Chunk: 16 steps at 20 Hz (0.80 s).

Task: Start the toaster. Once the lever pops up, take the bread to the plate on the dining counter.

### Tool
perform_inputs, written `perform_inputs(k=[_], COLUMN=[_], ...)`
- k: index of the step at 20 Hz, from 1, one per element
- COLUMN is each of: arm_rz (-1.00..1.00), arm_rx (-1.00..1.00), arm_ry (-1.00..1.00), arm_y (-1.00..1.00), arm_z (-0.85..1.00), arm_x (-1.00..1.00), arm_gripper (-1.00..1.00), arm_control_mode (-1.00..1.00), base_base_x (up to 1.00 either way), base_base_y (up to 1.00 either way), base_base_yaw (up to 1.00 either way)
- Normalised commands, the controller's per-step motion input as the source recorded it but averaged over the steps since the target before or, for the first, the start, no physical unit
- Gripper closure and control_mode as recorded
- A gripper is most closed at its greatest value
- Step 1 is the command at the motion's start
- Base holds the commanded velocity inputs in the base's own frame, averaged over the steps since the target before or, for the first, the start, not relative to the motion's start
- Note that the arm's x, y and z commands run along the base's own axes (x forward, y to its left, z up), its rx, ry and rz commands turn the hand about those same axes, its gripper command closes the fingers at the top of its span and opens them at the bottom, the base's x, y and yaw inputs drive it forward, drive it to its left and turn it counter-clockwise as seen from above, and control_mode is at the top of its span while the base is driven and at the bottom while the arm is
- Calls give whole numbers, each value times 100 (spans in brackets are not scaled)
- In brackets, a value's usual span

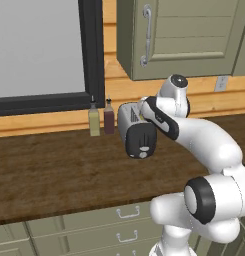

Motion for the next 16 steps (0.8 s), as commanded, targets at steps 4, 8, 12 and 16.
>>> perform_inputs(k=[4,8,12,16], arm_rz=[0,0,0,0], arm_rx=[0,0,0,0], arm_ry=[-1,-5,-6,-1], arm_y=[0,0,0,0], arm_z=[14,26,20,0], arm_x=[-2,-9,-13,-2], arm_gripper=[-100,-100,-100,-100], arm_control_mode=[-100,-100,-100,-100], base_base_x=[0,0,0,0], base_base_y=[0,0,0,0], base_base_yaw=[0,0,0,0])
